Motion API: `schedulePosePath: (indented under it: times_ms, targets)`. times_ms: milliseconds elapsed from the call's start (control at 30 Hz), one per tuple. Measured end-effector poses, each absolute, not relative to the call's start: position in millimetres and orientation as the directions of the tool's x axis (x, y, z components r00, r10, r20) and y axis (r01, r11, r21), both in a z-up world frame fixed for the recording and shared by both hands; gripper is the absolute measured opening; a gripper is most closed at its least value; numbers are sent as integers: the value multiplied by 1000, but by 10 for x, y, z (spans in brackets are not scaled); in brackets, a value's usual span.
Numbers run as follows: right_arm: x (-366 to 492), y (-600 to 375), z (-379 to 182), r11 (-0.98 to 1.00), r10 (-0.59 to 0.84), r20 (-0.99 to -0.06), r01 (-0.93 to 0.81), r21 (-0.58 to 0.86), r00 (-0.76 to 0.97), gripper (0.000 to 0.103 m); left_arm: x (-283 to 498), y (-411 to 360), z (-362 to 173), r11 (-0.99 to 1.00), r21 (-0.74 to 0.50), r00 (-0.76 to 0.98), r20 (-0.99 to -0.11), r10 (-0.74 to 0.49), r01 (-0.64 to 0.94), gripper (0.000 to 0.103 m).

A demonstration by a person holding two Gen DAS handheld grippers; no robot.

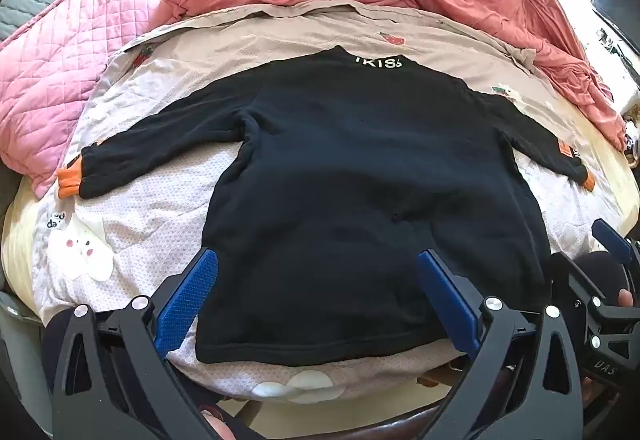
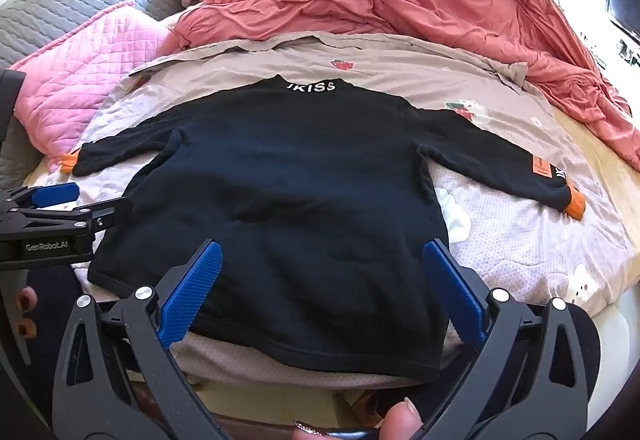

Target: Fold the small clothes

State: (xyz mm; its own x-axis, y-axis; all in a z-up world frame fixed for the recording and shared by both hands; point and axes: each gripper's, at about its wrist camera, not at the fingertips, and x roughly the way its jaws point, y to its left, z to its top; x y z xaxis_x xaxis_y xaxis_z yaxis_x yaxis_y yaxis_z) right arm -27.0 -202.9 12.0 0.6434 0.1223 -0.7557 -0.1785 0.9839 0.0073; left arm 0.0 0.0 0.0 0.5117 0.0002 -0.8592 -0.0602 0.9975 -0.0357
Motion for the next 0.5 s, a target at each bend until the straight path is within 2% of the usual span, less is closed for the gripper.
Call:
schedulePosePath:
  times_ms: [500]
  targets:
    - [-275, -2012, 130, 983, 129, -753, -183, 11, 646, 95, 1, -48, 7, 998, -31, 518, -855, 2, -55, 99]
